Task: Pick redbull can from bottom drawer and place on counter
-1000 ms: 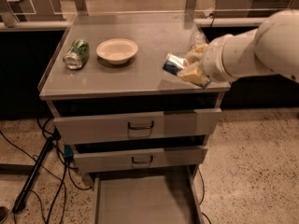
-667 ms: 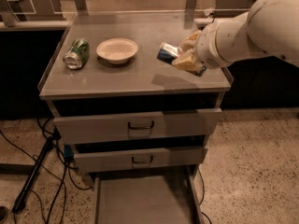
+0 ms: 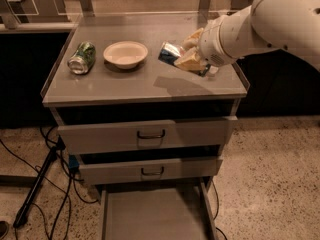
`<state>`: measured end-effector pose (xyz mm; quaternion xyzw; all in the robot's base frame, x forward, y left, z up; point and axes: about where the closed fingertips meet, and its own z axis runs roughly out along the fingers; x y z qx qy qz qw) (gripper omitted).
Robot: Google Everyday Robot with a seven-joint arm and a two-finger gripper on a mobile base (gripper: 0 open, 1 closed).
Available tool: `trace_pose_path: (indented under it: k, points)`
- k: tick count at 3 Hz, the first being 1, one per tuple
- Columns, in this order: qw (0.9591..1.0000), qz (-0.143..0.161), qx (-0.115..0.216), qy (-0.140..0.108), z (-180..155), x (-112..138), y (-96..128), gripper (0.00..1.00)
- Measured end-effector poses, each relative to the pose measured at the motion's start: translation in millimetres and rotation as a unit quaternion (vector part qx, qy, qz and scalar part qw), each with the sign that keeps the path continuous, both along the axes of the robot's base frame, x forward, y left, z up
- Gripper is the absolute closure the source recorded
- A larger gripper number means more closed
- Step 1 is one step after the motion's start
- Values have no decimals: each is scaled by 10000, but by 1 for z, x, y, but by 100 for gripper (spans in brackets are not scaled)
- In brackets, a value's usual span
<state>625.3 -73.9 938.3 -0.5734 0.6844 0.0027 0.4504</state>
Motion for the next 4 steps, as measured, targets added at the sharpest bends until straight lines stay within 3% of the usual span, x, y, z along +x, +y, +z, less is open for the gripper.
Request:
trace_pose_path:
  k: [2,4]
  points:
    - [9978,380,366,409,-2,24,8,100]
    - [9938,685,413,776,-11,47,25,100]
